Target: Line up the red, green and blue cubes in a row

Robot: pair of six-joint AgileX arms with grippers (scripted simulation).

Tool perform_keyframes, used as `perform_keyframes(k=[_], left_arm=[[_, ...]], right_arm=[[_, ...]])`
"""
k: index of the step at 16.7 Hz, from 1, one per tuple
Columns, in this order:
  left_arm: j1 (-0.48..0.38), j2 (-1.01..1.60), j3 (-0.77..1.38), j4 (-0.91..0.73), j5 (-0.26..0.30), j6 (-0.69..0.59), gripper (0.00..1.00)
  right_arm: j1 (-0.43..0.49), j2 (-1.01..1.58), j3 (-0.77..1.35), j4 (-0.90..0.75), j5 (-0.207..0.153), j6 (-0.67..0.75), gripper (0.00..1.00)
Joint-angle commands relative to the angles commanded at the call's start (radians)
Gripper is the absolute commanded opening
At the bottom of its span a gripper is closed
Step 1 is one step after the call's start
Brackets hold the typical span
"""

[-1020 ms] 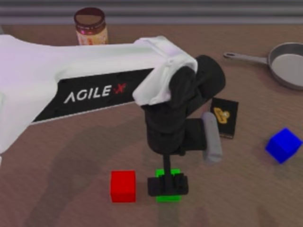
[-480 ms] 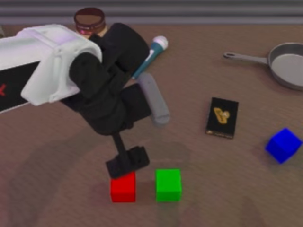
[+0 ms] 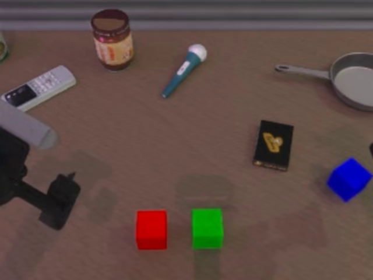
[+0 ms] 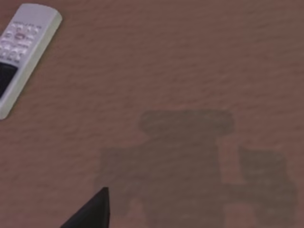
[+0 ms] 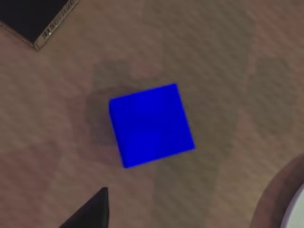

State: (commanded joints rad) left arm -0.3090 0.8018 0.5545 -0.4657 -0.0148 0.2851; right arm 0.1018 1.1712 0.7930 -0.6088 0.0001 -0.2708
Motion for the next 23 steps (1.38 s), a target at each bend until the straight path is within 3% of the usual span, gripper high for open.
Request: perform_keyframes(k=[5,10,19,23], left_arm=[[0.192,-0.466,-0.343,0.241,0.004,-0.157,1.00],[0.305,-0.736,-0.522,0.421,0.012,-0.261,1.00],[0.329,-0.802,-0.555,0.466,0.015,-0.285,1.00],[0.329,-0.802,-0.555,0.466,0.015,-0.285,1.00]], right_arm=[[0.036,0.409,0.284,-0.220,0.001,-0.097,1.00],[0.060,0.674,0.478,-0.352,0.001,-0.160,1.00],[0.060,0.729,0.520,-0.374,0.001,-0.174,1.00],[0.064,0.781,0.464,-0.267,0.001,-0.174,1.00]])
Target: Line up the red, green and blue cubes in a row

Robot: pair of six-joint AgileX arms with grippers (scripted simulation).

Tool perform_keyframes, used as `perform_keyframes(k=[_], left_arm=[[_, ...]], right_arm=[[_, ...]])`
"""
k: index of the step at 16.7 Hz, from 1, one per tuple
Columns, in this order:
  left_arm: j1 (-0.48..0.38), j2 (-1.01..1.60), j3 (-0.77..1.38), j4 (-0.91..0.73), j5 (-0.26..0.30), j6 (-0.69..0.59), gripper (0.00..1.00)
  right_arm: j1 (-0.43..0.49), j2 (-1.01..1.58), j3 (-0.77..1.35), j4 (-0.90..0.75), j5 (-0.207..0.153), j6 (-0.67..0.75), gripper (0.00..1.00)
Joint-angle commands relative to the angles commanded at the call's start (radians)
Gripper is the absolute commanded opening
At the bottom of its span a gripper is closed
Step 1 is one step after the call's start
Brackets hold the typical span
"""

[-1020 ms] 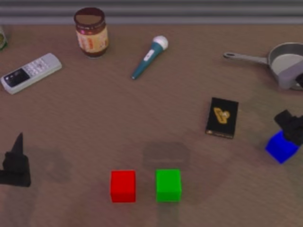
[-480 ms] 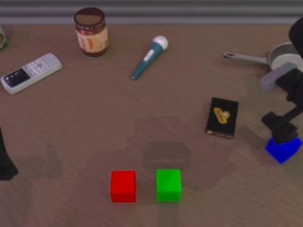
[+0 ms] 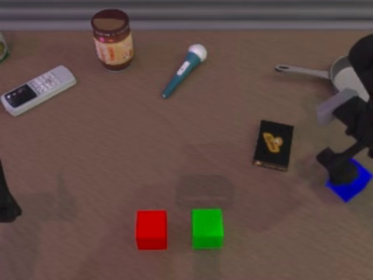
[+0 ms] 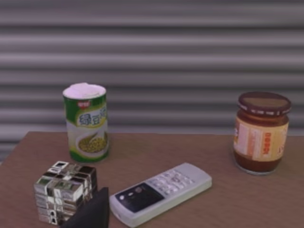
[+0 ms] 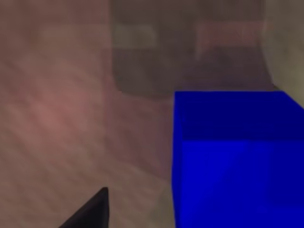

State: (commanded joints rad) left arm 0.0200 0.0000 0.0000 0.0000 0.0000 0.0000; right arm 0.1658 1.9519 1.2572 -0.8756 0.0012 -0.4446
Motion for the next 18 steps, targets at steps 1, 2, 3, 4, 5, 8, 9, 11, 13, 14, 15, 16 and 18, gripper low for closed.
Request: perform_keyframes(k=[1,2,3,4,5,8,9,11,13,14,15,16,18], left_arm=[[0.000,0.000,0.000,0.000,0.000,0.000,1.00],[0.000,0.000,0.000,0.000,0.000,0.000,1.00],[0.000,0.000,0.000,0.000,0.000,0.000,1.00],[0.000,0.000,0.000,0.000,0.000,0.000,1.00],[0.000,0.000,0.000,0.000,0.000,0.000,1.00],[0.000,0.000,0.000,0.000,0.000,0.000,1.00],[0.000,0.000,0.000,0.000,0.000,0.000,1.00],[0.000,0.000,0.000,0.000,0.000,0.000,1.00],[0.000,0.000,0.000,0.000,0.000,0.000,1.00],[0.000,0.000,0.000,0.000,0.000,0.000,1.00],[0.000,0.000,0.000,0.000,0.000,0.000,1.00],[0.000,0.000,0.000,0.000,0.000,0.000,1.00],[0.000,0.000,0.000,0.000,0.000,0.000,1.00]], right_arm=[[0.000,0.020,-0.020,0.043,0.000,0.001,1.00],[0.001,0.040,-0.041,0.086,0.000,0.002,1.00],[0.001,0.058,-0.060,0.124,0.000,0.003,1.00],[0.002,0.074,-0.075,0.154,0.000,0.003,1.00],[0.002,0.085,-0.086,0.173,0.001,0.003,1.00],[0.002,0.091,-0.091,0.181,0.001,0.004,1.00],[0.002,0.091,-0.091,0.181,0.001,0.004,1.00],[0.002,0.091,-0.091,0.181,0.001,0.004,0.85],[0.002,0.091,-0.091,0.181,0.001,0.004,0.70],[0.002,0.091,-0.091,0.181,0.001,0.004,0.62],[0.002,0.091,-0.091,0.181,0.001,0.004,0.55],[0.002,0.091,-0.091,0.181,0.001,0.004,0.47],[0.002,0.091,-0.091,0.181,0.001,0.004,0.32]])
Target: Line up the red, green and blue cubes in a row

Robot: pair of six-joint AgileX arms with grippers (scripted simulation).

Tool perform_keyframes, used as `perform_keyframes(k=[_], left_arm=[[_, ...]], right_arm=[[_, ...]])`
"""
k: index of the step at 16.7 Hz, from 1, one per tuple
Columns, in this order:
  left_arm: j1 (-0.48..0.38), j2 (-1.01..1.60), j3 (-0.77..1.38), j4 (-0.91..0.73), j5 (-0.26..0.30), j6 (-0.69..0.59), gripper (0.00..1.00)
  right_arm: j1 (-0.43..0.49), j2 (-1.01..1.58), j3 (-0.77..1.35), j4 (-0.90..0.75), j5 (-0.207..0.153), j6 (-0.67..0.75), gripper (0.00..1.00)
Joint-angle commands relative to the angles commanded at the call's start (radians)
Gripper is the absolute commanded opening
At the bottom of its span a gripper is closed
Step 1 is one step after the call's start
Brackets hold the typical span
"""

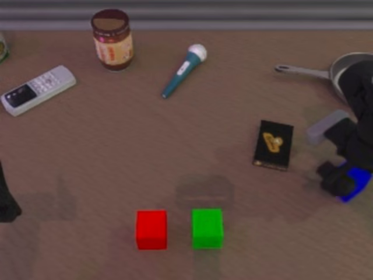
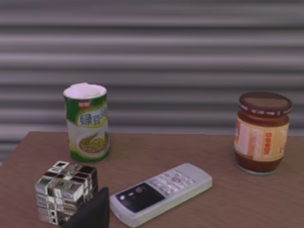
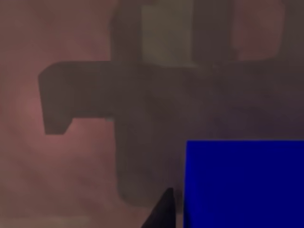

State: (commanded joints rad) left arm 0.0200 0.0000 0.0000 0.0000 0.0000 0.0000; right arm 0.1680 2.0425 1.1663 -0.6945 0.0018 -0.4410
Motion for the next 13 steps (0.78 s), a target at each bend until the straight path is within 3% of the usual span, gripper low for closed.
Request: perform_keyframes(k=[4,13], left_arm=[[0.000,0.000,0.000,0.000,0.000,0.000,1.00],[0.000,0.000,0.000,0.000,0.000,0.000,1.00]], right_arm=[[0.000,0.000,0.000,0.000,0.000,0.000,0.02],[-0.001,-0.008,0.001,-0.005,-0.002,0.003,0.00]])
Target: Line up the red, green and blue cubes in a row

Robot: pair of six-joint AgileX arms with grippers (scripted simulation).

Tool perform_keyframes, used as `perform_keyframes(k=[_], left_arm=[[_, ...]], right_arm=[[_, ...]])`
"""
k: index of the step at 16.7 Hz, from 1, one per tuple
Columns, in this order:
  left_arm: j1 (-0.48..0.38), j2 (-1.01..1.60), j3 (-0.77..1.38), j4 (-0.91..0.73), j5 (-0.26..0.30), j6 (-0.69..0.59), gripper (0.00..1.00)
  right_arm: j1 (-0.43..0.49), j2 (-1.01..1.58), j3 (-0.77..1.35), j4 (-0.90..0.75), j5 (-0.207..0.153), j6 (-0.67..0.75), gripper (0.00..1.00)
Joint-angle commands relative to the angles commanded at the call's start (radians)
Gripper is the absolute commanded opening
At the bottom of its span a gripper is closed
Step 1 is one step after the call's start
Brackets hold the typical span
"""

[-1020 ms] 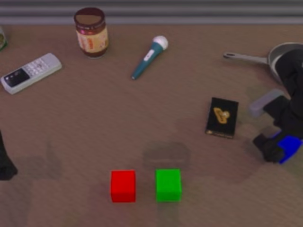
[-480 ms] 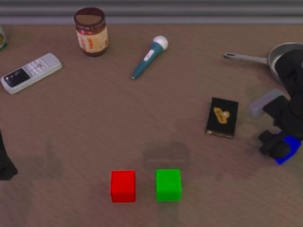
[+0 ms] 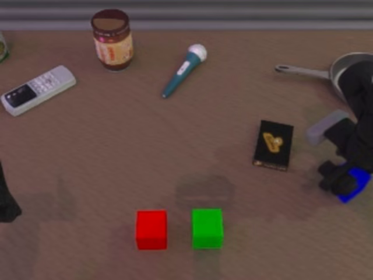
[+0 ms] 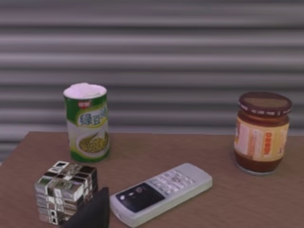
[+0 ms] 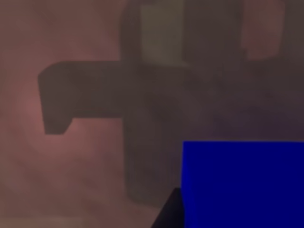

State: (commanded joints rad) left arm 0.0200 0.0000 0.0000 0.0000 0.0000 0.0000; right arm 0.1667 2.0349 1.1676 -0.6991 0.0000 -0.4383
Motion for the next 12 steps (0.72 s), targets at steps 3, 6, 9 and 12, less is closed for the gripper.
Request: perform_keyframes(k=[3,6,9,12], left_arm=[[0.000,0.000,0.000,0.000,0.000,0.000,1.00],[0.000,0.000,0.000,0.000,0.000,0.000,1.00],[0.000,0.000,0.000,0.000,0.000,0.000,1.00],[0.000,0.000,0.000,0.000,0.000,0.000,1.00]], right_arm=[[0.004,-0.018,0.027,-0.042,-0.001,-0.004,0.00],[0.006,-0.073,0.083,-0.171,-0.001,-0.003,0.00],[0.008,-0.123,0.126,-0.251,-0.001,-0.003,0.00],[0.009,-0.128,0.129,-0.257,-0.001,-0.003,0.00]])
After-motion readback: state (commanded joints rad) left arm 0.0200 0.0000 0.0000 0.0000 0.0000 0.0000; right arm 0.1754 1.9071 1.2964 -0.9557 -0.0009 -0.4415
